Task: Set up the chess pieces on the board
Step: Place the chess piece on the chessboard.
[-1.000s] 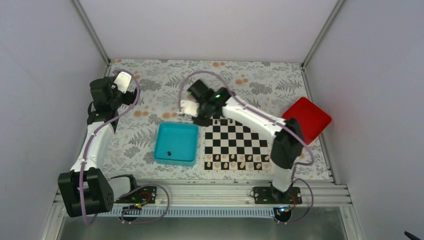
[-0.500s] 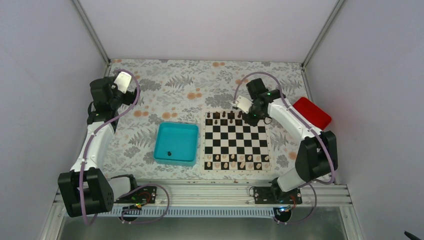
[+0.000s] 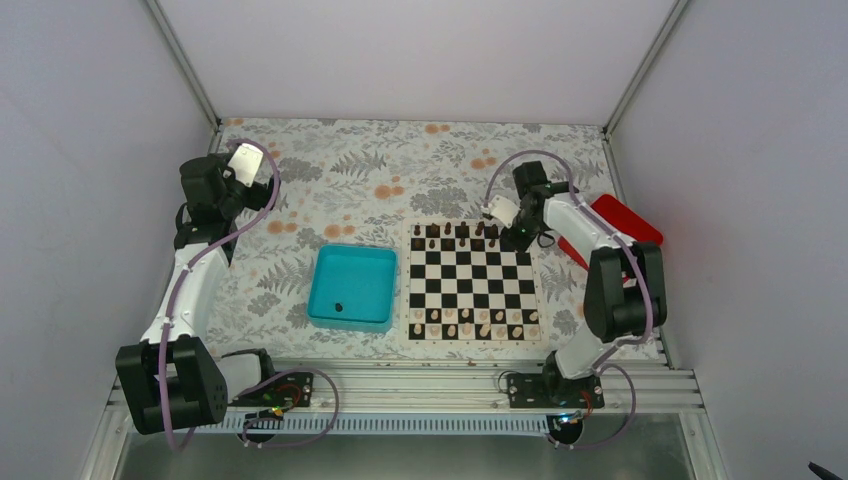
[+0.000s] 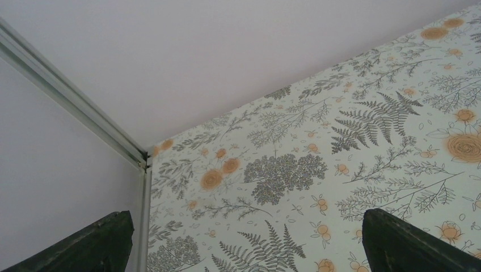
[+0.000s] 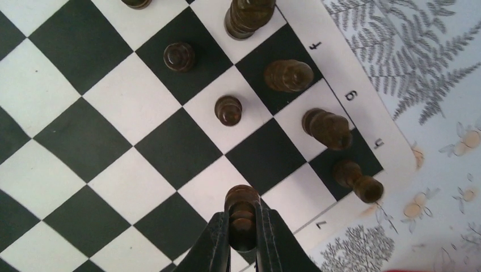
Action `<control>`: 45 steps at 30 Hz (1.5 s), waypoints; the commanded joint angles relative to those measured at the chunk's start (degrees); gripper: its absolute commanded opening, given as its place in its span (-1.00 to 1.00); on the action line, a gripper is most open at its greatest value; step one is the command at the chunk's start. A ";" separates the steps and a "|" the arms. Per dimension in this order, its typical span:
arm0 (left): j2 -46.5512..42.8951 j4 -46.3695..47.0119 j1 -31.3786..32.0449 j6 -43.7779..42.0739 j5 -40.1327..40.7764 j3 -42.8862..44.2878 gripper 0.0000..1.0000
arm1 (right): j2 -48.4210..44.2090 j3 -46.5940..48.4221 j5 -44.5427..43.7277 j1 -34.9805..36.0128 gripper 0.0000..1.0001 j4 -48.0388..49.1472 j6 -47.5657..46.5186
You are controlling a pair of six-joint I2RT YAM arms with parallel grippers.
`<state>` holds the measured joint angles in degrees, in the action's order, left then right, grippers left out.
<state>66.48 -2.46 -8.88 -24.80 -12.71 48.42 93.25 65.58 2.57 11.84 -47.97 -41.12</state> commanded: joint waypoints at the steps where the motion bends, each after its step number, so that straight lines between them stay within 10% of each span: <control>1: 0.22 -0.22 -0.26 0.19 -0.40 1.34 1.00 | 4.08 0.23 2.16 -0.76 -0.86 3.09 -1.35; 37: 0.75 -0.44 -0.26 0.10 -0.74 1.50 1.00 | 11.27 -0.45 5.39 -4.78 -0.84 7.77 -1.93; 45: 0.76 -0.44 -0.26 0.14 -0.75 1.50 1.00 | 8.92 -0.36 3.99 -4.88 -0.43 6.02 -1.99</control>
<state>67.11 -2.70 -8.88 -24.82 -12.69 48.45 103.70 65.58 6.74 7.40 -40.88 -42.48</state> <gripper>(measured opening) 0.999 0.241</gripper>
